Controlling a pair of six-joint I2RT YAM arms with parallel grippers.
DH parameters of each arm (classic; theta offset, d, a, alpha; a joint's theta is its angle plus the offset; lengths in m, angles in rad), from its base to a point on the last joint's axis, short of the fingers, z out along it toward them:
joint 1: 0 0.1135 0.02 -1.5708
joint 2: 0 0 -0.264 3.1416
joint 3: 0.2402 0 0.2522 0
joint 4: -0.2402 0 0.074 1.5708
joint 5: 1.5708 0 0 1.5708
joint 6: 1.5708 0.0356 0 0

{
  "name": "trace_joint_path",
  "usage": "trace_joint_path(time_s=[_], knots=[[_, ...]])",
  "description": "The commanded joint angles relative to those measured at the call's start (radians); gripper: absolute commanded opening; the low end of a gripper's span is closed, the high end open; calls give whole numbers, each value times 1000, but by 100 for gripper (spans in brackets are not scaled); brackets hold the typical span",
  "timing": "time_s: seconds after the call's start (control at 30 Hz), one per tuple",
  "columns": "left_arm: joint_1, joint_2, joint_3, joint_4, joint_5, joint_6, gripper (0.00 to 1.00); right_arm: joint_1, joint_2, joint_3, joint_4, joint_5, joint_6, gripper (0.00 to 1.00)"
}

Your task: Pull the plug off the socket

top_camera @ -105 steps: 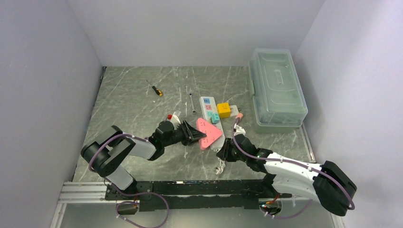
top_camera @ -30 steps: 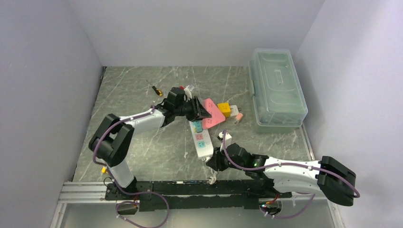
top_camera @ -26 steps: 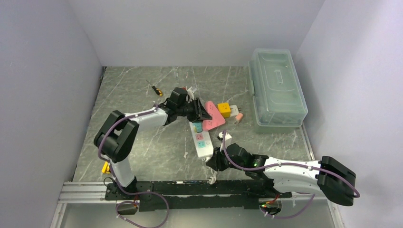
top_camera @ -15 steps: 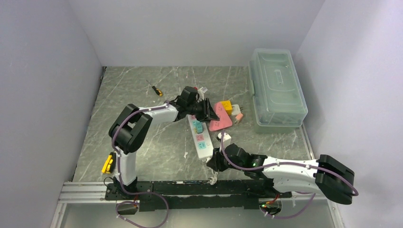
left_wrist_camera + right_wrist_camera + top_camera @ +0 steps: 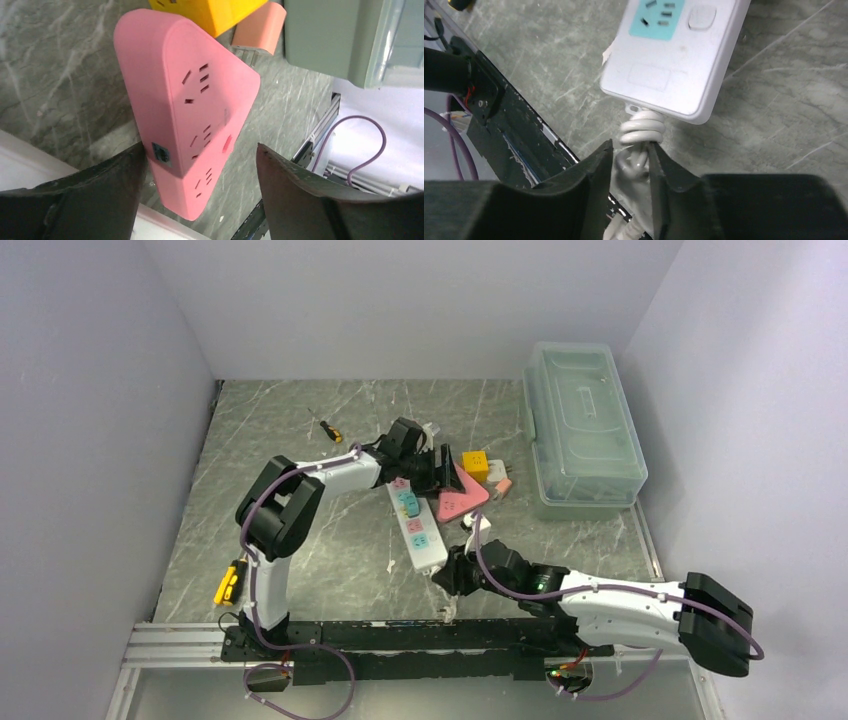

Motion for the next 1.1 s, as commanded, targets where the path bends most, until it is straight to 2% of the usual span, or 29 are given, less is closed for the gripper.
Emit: trace_joint_path(time_s=[0.0, 0.07, 0.2, 0.33, 0.43, 0.57, 0.67, 0.87, 1.0, 1.07], knots=[[-4, -27, 76, -97, -34, 43, 84, 2, -56, 31, 24, 61, -2, 42], [-3, -47, 108, -128, -37, 53, 99, 3, -71, 30, 12, 66, -2, 53], [3, -102, 163, -177, -31, 81, 100, 2, -100, 43, -34, 87, -7, 73], [34, -205, 174, -256, -50, 111, 100, 1, -140, 87, -118, 117, -31, 85], [77, -296, 163, -315, -94, 157, 100, 0, -172, 133, -191, 164, -47, 90], [165, -394, 138, -410, -126, 210, 100, -11, -160, 235, -290, 220, -53, 91], [243, -454, 85, -453, -151, 247, 100, -43, -92, 327, -347, 227, -62, 89], [399, -561, -134, -383, -181, 277, 100, -162, 138, 492, -369, 115, -101, 79], [497, -511, -164, -359, -103, 263, 100, -162, 336, 635, -425, 118, -143, 74], [521, -455, -145, -337, 17, 239, 100, -155, 420, 712, -462, 138, -140, 70]])
